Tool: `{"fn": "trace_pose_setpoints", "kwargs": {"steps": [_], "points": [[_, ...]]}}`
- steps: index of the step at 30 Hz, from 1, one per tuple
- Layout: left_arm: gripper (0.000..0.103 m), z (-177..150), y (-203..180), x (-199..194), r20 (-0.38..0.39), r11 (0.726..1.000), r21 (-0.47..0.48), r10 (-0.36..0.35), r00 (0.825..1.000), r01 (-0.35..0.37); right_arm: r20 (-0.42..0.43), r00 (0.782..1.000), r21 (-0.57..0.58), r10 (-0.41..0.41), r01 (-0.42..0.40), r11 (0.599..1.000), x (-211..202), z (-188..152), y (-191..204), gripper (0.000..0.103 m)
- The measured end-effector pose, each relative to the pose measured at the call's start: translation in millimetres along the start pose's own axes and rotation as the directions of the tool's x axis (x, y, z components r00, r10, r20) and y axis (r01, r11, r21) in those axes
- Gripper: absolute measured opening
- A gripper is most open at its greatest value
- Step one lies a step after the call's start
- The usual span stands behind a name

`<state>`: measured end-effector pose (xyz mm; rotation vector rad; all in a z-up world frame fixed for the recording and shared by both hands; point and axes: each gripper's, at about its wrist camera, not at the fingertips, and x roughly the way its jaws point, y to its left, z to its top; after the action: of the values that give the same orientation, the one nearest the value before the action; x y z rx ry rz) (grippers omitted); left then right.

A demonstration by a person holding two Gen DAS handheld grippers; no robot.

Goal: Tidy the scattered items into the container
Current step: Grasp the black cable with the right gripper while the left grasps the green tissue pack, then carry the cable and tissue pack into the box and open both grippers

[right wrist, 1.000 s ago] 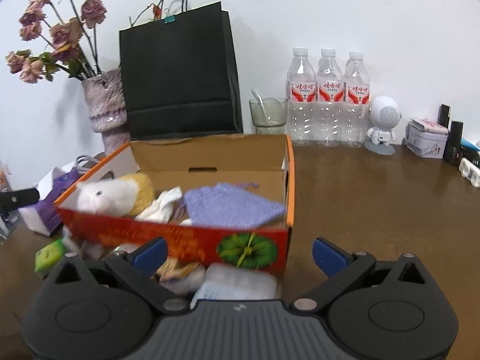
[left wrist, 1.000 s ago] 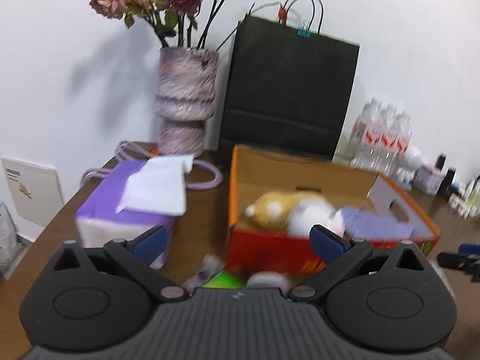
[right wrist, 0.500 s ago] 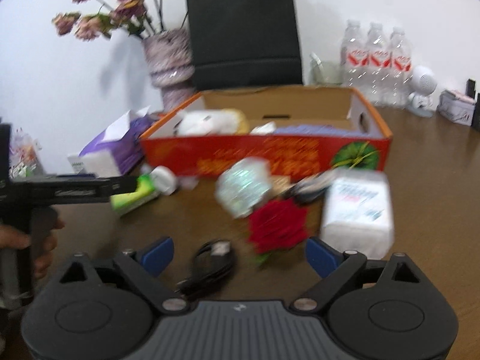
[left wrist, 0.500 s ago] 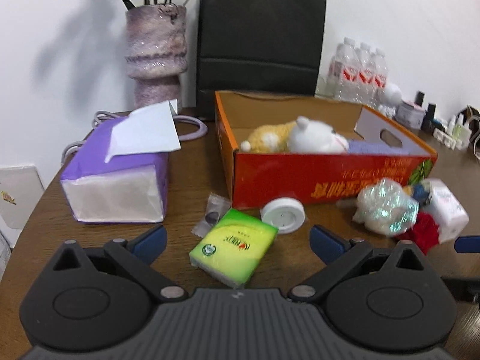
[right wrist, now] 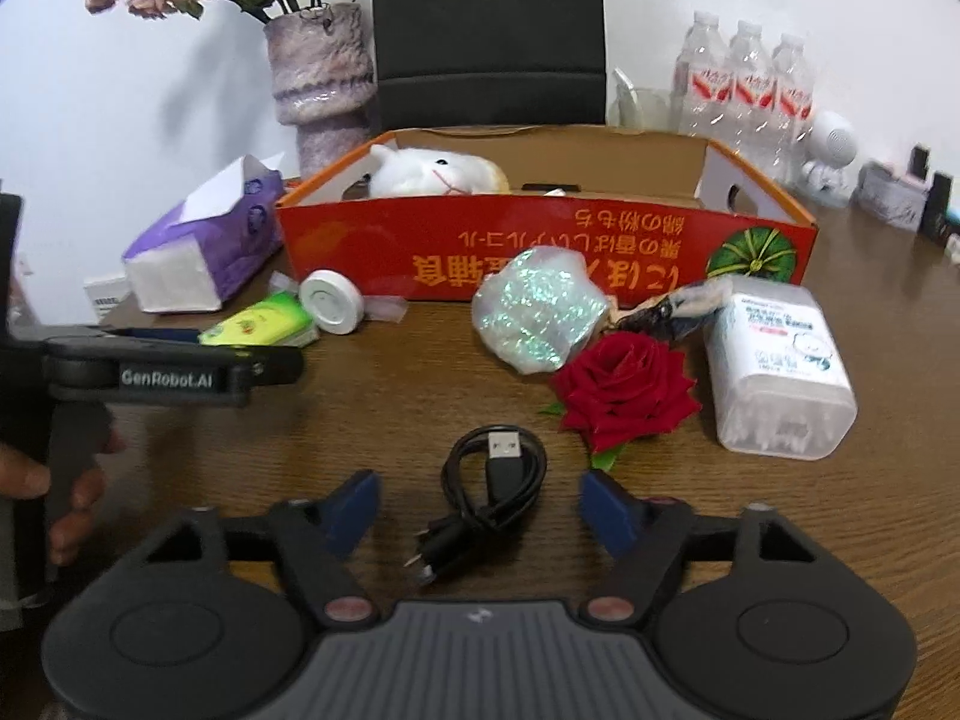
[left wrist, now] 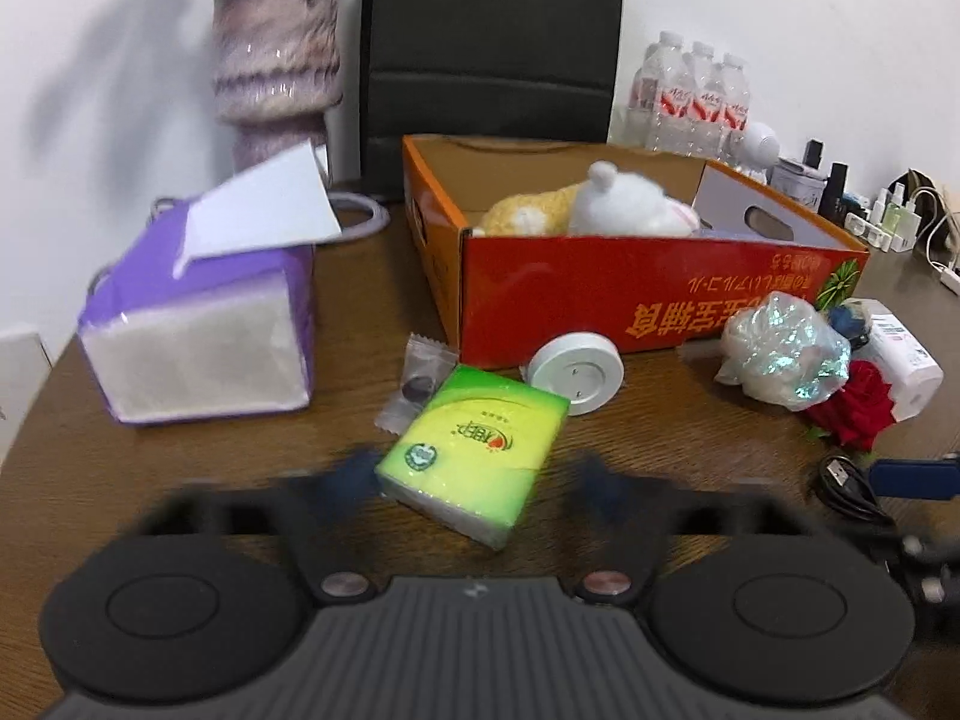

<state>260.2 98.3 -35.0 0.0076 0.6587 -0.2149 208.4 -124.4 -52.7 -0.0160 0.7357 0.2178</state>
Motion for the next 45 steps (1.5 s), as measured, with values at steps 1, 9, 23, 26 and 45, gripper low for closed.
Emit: {"fn": "trace_pose_setpoints", "kwargs": {"steps": [1, 9, 23, 26, 45], "points": [[0.05, -0.3, 1.4, -3.4, -0.002, 1.0, -0.015, -0.01, 1.0, 0.01, 0.005, 1.0, -0.001, 0.006, -0.006, 1.0, -0.9, 0.4, 0.4, 0.033], [0.05, 0.0, -14.9, -35.4, 0.096, 1.0, 0.027, 0.007, 0.995, -0.01, 0.038, 0.997, 0.056, 0.062, -0.065, 0.996, -14.2, -4.8, -5.9, 0.031], [0.05, -8.9, -41.6, -61.6, 0.112, 1.0, 0.022, 0.002, 0.994, -0.005, 0.082, 0.993, 0.053, 0.091, -0.095, 0.994, -34.5, -2.4, -12.2, 0.031], [0.05, -6.4, -48.0, -65.2, 0.111, 0.999, 0.029, 0.013, 0.994, -0.016, 0.098, 0.99, 0.046, 0.102, -0.107, 0.993, -38.7, 1.0, -14.3, 0.031], [0.05, 38.2, -101.0, -60.9, 0.165, 0.997, 0.007, 0.075, 0.983, -0.077, 0.191, 0.966, -0.066, 0.174, -0.164, 0.984, -47.5, 55.6, -59.0, 0.031]]}}
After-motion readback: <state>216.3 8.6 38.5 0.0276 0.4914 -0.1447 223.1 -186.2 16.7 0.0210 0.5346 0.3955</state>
